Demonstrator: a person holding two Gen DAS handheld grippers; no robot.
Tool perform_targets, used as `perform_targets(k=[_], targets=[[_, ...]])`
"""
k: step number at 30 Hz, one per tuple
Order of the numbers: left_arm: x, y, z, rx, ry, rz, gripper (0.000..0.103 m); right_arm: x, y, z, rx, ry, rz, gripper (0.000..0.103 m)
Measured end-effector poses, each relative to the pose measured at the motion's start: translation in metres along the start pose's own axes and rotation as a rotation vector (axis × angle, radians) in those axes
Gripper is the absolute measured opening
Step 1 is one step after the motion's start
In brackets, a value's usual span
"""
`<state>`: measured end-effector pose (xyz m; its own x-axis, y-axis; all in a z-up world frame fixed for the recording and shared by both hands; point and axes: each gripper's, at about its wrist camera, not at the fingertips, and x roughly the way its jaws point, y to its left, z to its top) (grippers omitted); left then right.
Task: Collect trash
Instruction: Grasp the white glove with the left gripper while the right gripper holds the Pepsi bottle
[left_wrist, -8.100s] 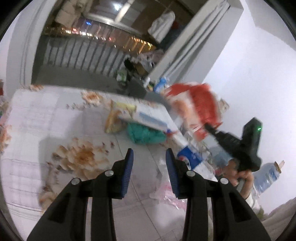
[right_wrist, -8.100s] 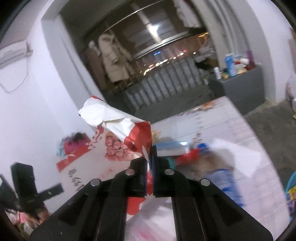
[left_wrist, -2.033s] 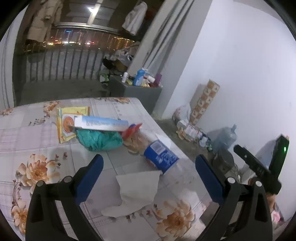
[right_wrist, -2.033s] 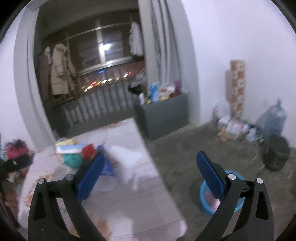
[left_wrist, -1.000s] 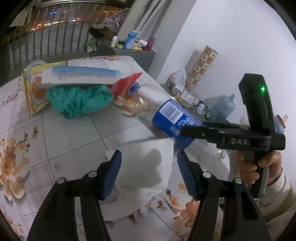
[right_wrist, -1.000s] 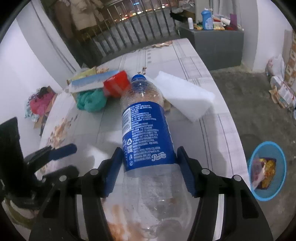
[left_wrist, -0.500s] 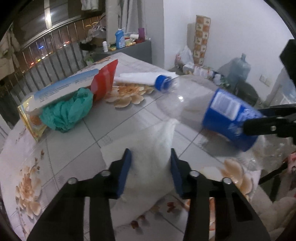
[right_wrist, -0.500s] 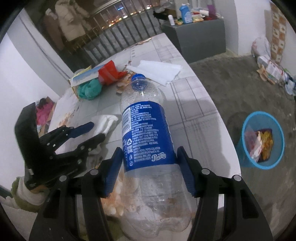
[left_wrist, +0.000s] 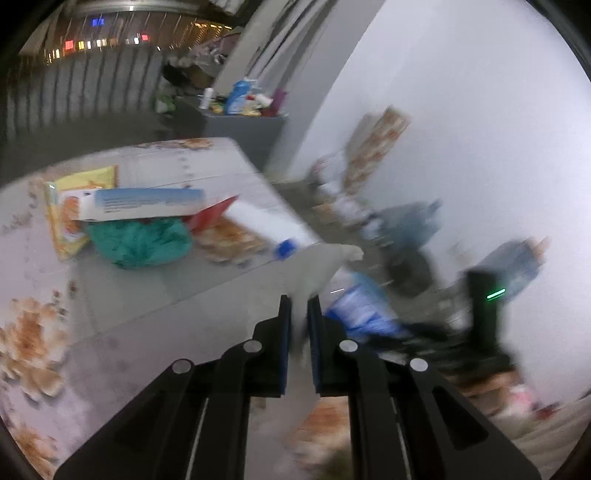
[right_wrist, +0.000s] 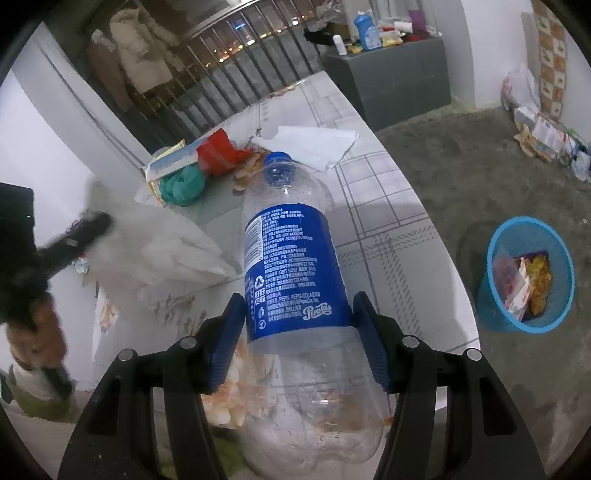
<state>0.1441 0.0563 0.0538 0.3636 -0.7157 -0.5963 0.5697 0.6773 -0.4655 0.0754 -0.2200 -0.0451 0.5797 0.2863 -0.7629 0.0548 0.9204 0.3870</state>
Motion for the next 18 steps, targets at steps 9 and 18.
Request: perform_targets(k=[9, 18], targets=[[-0.071, -0.037, 0.005, 0.064, -0.092, -0.015, 0.009, 0.000, -0.001, 0.000, 0.006, -0.005, 0.013, 0.057], [0.001, -0.057, -0.029, 0.176, 0.053, 0.109, 0.019, -0.002, -0.002, -0.001, 0.004, -0.008, 0.011, 0.057]])
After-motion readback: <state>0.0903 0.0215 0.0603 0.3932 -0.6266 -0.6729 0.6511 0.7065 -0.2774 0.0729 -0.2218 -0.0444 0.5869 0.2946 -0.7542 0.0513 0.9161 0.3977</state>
